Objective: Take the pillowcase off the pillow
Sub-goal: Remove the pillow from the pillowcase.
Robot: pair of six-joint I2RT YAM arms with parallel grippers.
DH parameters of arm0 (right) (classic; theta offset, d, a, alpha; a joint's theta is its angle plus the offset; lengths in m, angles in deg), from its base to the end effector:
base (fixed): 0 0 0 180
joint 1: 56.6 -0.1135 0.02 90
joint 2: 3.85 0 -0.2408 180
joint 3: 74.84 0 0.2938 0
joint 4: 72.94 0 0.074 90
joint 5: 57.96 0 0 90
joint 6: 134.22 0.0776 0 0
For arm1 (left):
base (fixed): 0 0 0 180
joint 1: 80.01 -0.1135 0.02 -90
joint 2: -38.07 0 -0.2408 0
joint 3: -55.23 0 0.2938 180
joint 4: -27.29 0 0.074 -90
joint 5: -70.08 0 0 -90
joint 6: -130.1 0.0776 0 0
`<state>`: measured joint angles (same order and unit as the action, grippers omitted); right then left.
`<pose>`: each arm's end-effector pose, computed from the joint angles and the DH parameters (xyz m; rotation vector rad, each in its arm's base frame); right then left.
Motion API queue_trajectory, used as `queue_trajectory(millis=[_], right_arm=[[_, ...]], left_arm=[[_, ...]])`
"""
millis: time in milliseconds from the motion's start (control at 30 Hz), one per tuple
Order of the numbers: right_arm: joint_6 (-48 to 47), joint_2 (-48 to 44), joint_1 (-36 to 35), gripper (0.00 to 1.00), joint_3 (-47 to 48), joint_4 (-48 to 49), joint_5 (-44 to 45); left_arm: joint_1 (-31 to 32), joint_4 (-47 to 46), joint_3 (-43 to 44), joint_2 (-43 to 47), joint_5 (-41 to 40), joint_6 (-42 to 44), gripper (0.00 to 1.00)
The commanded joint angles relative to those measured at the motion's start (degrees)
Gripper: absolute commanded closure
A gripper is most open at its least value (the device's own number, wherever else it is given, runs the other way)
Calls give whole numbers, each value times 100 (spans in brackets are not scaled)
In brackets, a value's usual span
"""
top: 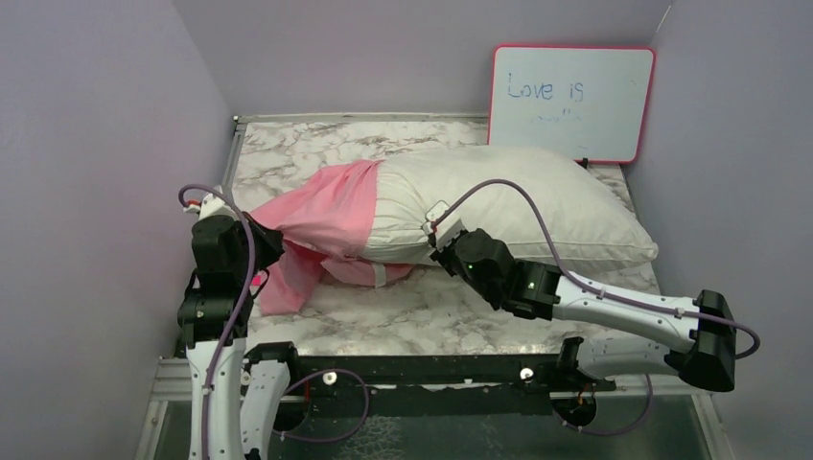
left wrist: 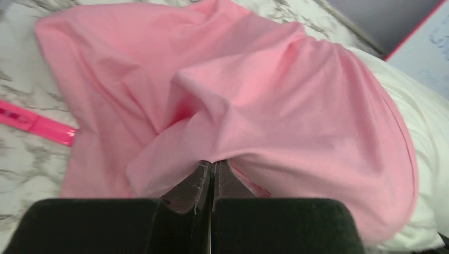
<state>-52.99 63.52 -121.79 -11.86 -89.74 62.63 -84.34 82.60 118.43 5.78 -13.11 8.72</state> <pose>0.1834 0.3025 0.2624 -0.8396 1.6934 0.1537 0.2062 0.0064 0.3307 -0.5448 1.9434 -0.4207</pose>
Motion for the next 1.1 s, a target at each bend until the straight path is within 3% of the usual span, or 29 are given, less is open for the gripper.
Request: queue_trajectory(millis=[0, 300, 333, 367, 433, 467, 500, 667, 767, 867, 1000, 1067], right_arm=[[670, -424, 138, 99, -325, -1279, 544], [990, -640, 138, 99, -616, -2050, -209], [1053, -739, 138, 99, -594, -2097, -341], [1068, -839, 138, 99, -611, -2059, -539], [762, -975, 138, 96, -680, -1882, -1439], [546, -989, 138, 92, -659, -1897, -1986], [488, -963, 138, 86, -537, -2025, -2452], [644, -918, 138, 63, 454, -2693, -3273], [514, -1110, 138, 42, 944, -2449, -3488], [414, -999, 138, 26, 1574, -2080, -2998], [12, -248, 204, 17, 2261, -1826, -1469], [-16, 348, 706, 17, 2702, -1991, -1378]], left_arm=[[-57, 83, 567, -376, -2036, 855, 100], [-54, 313, 681, -746, -2666, 1179, 100], [-53, 324, 741, -782, -2401, 1259, 100], [-58, 324, 716, -796, -1974, 1321, 92], [-58, 401, 658, -836, -1359, 1383, 31], [-58, 463, 665, -875, -1178, 1400, 8], [-58, 523, 705, -903, -1070, 1368, 2], [-58, 432, 1183, -1076, -694, 1395, 1], [-58, 58, 1324, -1493, -6, 1545, 1], [-58, -384, 1293, -2265, 931, 1612, 1], [-56, -1074, 1430, -3558, 2008, 1560, 1], [-45, -1516, 1540, -4181, 2295, 1481, 1]])
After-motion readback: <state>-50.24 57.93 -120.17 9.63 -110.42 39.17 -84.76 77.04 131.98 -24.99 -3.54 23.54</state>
